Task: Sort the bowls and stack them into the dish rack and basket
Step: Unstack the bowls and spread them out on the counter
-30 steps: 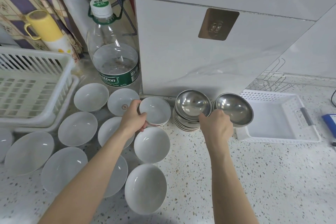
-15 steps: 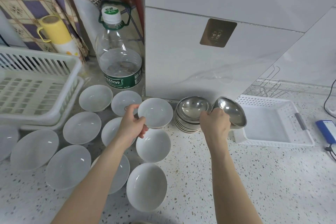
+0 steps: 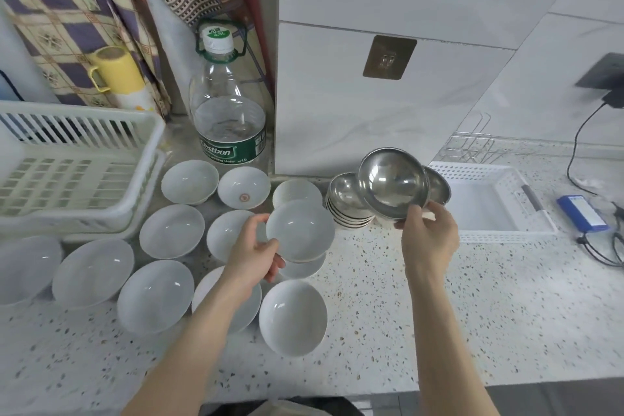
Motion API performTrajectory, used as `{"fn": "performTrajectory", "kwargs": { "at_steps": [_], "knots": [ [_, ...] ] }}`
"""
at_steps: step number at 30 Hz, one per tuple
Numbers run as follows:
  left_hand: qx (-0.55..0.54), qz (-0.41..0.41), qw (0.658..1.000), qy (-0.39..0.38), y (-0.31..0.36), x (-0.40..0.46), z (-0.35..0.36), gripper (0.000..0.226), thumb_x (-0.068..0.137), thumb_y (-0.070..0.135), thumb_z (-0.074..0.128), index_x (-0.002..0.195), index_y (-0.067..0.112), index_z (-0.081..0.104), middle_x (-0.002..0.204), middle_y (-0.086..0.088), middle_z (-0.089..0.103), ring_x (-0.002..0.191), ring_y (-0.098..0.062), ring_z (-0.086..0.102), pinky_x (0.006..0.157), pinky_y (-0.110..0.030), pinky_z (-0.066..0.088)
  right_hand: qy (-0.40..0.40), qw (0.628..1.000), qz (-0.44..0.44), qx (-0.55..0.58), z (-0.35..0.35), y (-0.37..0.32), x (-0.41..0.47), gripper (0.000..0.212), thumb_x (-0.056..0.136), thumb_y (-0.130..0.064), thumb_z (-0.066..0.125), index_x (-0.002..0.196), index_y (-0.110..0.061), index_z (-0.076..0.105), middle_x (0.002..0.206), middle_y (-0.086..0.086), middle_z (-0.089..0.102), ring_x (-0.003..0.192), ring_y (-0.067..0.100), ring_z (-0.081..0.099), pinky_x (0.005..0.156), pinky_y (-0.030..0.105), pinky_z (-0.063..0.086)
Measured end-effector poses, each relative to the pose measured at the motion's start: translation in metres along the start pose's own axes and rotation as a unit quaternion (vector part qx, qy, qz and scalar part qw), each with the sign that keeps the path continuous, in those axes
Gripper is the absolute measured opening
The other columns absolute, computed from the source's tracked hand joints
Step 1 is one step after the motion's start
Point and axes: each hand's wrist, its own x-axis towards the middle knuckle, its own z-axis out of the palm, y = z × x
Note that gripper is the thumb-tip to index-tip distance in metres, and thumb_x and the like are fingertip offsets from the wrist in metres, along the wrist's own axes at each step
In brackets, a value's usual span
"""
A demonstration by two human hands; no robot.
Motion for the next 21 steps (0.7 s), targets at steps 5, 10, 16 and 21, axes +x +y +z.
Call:
{"fn": "performTrajectory", "kwargs": {
  "at_steps": [5, 10, 16, 21],
  "knots": [
    [0.007, -0.002, 0.999, -0.051, -0.013, -0.026, 0.002, 0.046, 0.091, -0.004, 0.043, 0.121, 0.030, 0.047, 0.059, -0.015, 0.059, 0.039, -0.012, 0.051, 0.037, -0.024, 0.040, 0.037, 0.996, 0.083, 0.027, -0.026, 0.036, -0.037, 0.031, 0.089, -0.019, 0.052, 0.117, -0.014, 0.063, 0.062, 0.002, 0.071, 0.050, -0.008, 0.060, 0.054, 0.021, 0.039],
    [0.027, -0.015, 0.996, -0.083, -0.024, -0.045, 0.012, 0.044, 0.091, -0.001, 0.047, 0.117, 0.035, 0.046, 0.063, -0.016, 0.062, 0.041, -0.012, 0.052, 0.038, -0.025, 0.041, 0.062, 0.981, 0.180, 0.047, -0.050, 0.069, -0.064, 0.019, 0.088, -0.018, 0.053, 0.106, -0.019, 0.061, 0.058, 0.002, 0.070, 0.055, 0.005, 0.056, 0.055, 0.025, 0.042],
    [0.060, -0.019, 0.993, -0.098, -0.030, -0.051, 0.032, 0.042, 0.092, 0.003, 0.047, 0.122, 0.032, 0.044, 0.050, -0.003, 0.063, 0.039, -0.012, 0.051, 0.038, -0.024, 0.041, 0.060, 0.966, 0.244, 0.068, -0.062, 0.096, -0.066, 0.025, 0.087, -0.015, 0.051, 0.104, -0.006, 0.066, 0.062, 0.007, 0.070, 0.053, 0.013, 0.044, 0.056, 0.028, 0.040],
    [0.100, -0.006, 0.992, -0.070, -0.028, -0.042, 0.065, 0.042, 0.092, 0.006, 0.047, 0.122, 0.035, 0.041, 0.051, -0.002, 0.065, 0.040, -0.011, 0.053, 0.038, -0.025, 0.042, 0.029, 0.969, 0.237, 0.068, -0.067, 0.109, -0.039, 0.024, 0.089, -0.016, 0.053, 0.109, -0.011, 0.065, 0.061, 0.005, 0.070, 0.055, 0.012, 0.050, 0.056, 0.028, 0.042]
  ]
}}
